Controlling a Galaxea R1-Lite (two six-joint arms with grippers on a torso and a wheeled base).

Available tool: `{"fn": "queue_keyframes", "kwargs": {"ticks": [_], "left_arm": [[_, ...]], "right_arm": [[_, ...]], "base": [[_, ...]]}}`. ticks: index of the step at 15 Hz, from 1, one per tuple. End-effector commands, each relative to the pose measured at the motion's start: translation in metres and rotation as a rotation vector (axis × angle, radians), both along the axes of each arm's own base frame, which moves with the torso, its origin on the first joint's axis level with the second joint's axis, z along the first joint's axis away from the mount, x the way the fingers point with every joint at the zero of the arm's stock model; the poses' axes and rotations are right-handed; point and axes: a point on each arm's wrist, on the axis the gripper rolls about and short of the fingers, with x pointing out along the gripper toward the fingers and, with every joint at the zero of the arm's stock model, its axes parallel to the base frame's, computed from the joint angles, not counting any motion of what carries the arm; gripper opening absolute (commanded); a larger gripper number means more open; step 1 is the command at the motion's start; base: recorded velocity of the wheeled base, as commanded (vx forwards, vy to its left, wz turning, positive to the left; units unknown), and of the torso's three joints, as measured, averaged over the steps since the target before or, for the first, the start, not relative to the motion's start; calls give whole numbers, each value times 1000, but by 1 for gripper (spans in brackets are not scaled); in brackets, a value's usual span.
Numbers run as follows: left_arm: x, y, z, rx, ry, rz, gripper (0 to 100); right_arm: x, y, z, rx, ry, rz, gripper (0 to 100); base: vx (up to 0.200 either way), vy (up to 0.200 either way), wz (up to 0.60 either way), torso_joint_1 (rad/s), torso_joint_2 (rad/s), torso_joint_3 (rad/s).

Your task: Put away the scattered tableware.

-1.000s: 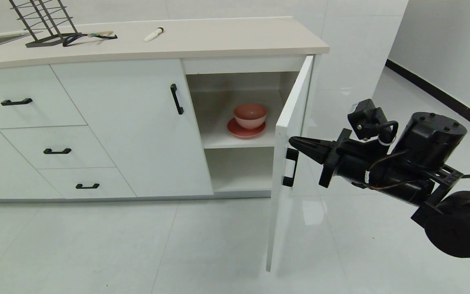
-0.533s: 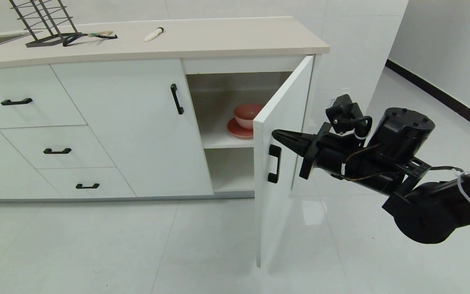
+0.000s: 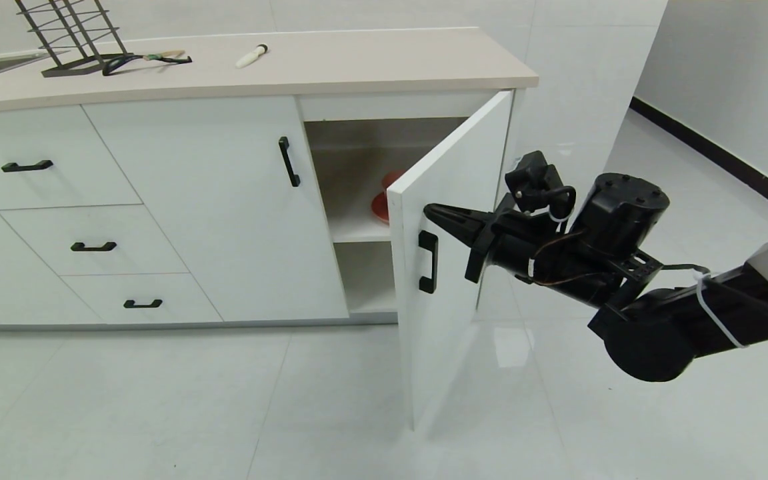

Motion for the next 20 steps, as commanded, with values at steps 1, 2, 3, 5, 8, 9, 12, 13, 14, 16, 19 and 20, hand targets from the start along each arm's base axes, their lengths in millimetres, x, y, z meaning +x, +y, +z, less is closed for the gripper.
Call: {"fn": "queue_keyframes", "kwargs": {"ticks": [1, 2, 3, 5, 8, 9, 12, 13, 14, 16, 19, 20], "left_arm": [[0, 0, 0, -1, 0, 1, 100], [0, 0, 0, -1, 0, 1, 100], [0, 0, 0, -1, 0, 1, 100], [0, 0, 0, -1, 0, 1, 100], [0, 0, 0, -2, -1, 1, 100], [0, 0, 0, -2, -1, 1, 100], [0, 0, 0, -1, 0, 1, 100], [0, 0, 0, -2, -1, 1, 100], [0, 0, 0, -2, -1, 1, 100], [0, 0, 0, -2, -1, 1, 100], [0, 0, 0, -2, -1, 1, 100], [0, 0, 0, -2, -1, 1, 100]], "right_arm": [[2, 9, -4, -3, 2, 16, 0], [2, 9, -4, -3, 2, 16, 0], [5, 13, -4, 3, -6, 21, 0], [10, 16, -4, 9, -15, 21, 0], [17, 21, -3, 21, -34, 21, 0], [18, 22, -3, 25, -38, 21, 0], [28, 29, -4, 40, -59, 21, 0], [30, 30, -5, 41, -61, 21, 0], [32, 32, -6, 43, -63, 21, 0], [37, 35, -7, 48, -72, 21, 0], [43, 39, -8, 56, -84, 21, 0], [46, 41, -9, 65, -96, 21, 0]], "base": [[0, 0, 0, 0, 0, 0], [0, 0, 0, 0, 0, 0], [0, 0, 0, 0, 0, 0], [0, 0, 0, 0, 0, 0], [0, 0, 0, 0, 0, 0], [0, 0, 0, 0, 0, 0], [0, 0, 0, 0, 0, 0], [0, 0, 0, 0, 0, 0], [0, 0, 0, 0, 0, 0], [0, 0, 0, 0, 0, 0], [0, 0, 0, 0, 0, 0], [0, 0, 0, 0, 0, 0]]}}
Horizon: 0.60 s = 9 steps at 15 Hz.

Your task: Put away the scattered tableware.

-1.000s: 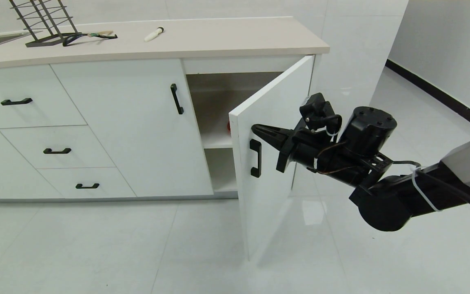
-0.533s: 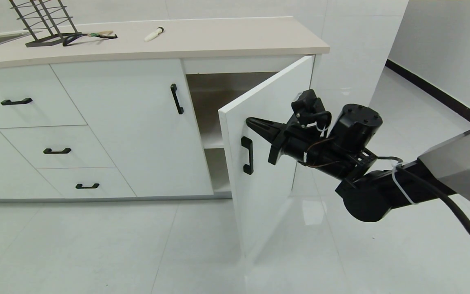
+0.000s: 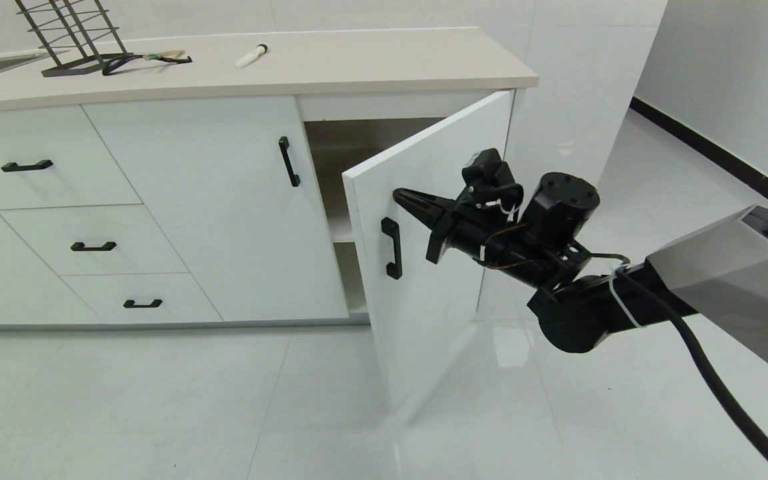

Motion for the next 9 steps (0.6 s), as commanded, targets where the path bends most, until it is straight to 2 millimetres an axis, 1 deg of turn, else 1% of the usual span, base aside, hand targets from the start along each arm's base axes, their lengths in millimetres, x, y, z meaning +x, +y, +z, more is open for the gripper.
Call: {"fn": "queue_keyframes", "kwargs": {"ticks": [1, 3, 6, 9], "left_arm": [[0, 0, 0, 0, 0, 2, 100], [0, 0, 0, 0, 0, 1, 100], [0, 0, 0, 0, 0, 1, 100], [0, 0, 0, 0, 0, 1, 100]], "right_arm": [[7, 5, -5, 9, -13, -1, 0], [11, 7, -7, 13, -19, -1, 0], [22, 15, -13, 28, -39, -1, 0], [33, 23, -15, 85, -72, 13, 0]], "base": [[0, 0, 0, 0, 0, 0], [0, 0, 0, 0, 0, 0], [0, 0, 0, 0, 0, 0], [0, 0, 0, 0, 0, 0]]}}
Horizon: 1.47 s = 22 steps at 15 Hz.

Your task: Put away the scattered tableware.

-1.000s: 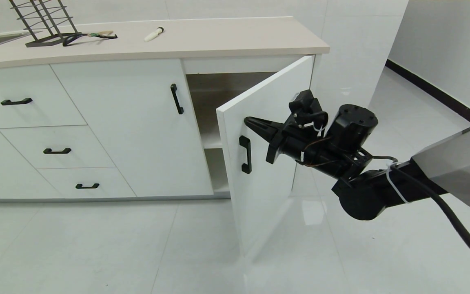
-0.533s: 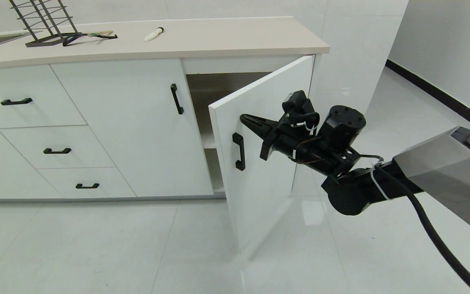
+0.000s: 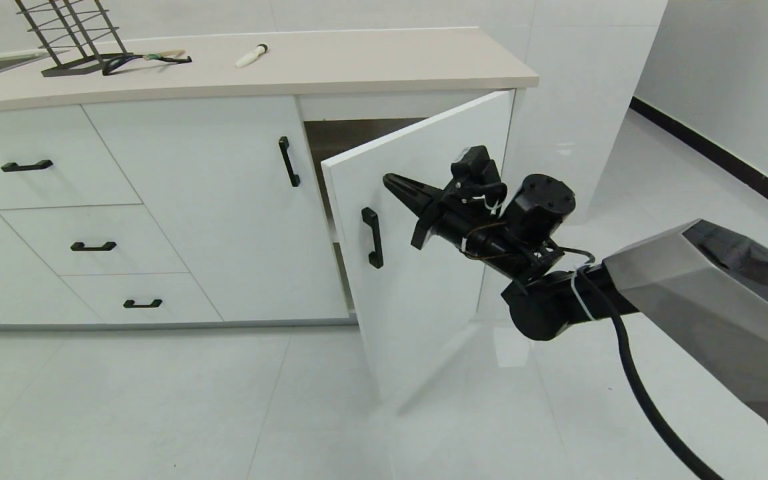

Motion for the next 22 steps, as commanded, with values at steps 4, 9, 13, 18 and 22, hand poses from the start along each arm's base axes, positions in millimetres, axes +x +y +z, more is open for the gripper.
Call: {"fn": "queue_keyframes", "kwargs": {"ticks": [4, 9, 13, 18, 22], "left_arm": [[0, 0, 0, 0, 0, 1, 100], [0, 0, 0, 0, 0, 1, 100], [0, 0, 0, 1, 0, 3, 100], [0, 0, 0, 1, 0, 3, 100], [0, 0, 0, 0, 0, 3, 100]], "right_arm": [[4, 0, -12, 35, 4, 15, 0], [-53, -38, 2, -31, 96, 17, 0], [-172, -134, 20, -83, 185, -35, 0], [-287, -251, 10, -16, 114, -424, 0], [-370, -268, -27, 0, 141, -654, 0]], "base": [[0, 0, 0, 0, 0, 0], [0, 0, 0, 0, 0, 0], [0, 0, 0, 0, 0, 0], [0, 0, 0, 0, 0, 0], [0, 0, 0, 0, 0, 0]]}}
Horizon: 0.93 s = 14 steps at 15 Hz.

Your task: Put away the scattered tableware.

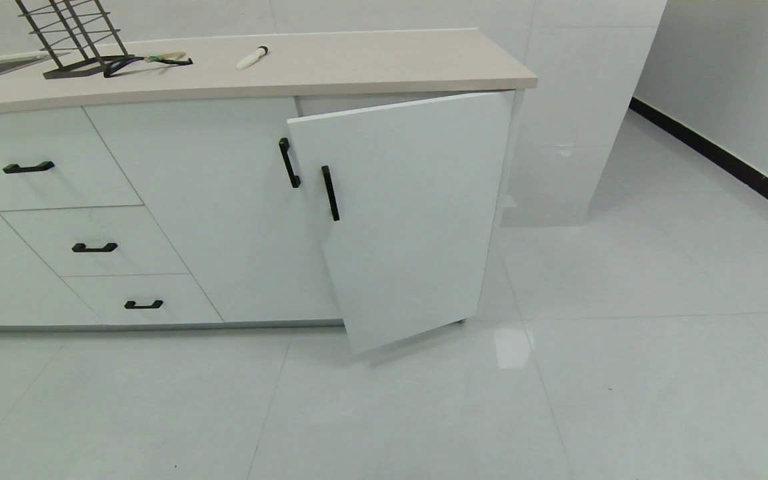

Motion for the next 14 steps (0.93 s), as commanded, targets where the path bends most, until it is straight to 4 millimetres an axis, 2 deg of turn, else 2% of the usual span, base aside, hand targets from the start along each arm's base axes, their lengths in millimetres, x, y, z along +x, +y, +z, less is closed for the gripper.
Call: {"fn": "queue_keyframes", "kwargs": {"ticks": [1, 2, 3, 5, 7, 14], "left_arm": [[0, 0, 0, -1, 0, 1, 100], [0, 0, 0, -1, 0, 1, 100], [0, 0, 0, -1, 0, 1, 100], [0, 0, 0, -1, 0, 1, 100], [0, 0, 0, -1, 0, 1, 100], [0, 0, 0, 7, 0, 1, 100]], "right_arm": [[-87, -13, -48, 12, -13, -242, 0], [-94, -13, -58, 15, 12, -256, 0], [-109, -12, -86, 17, 98, -285, 0], [-106, -14, -93, 39, 183, -366, 0], [-104, -20, -120, 59, 448, -618, 0], [-104, -20, -120, 106, 465, -648, 0]], "base": [[0, 0, 0, 0, 0, 0], [0, 0, 0, 0, 0, 0], [0, 0, 0, 0, 0, 0], [0, 0, 0, 0, 0, 0], [0, 0, 0, 0, 0, 0], [0, 0, 0, 0, 0, 0]]}}
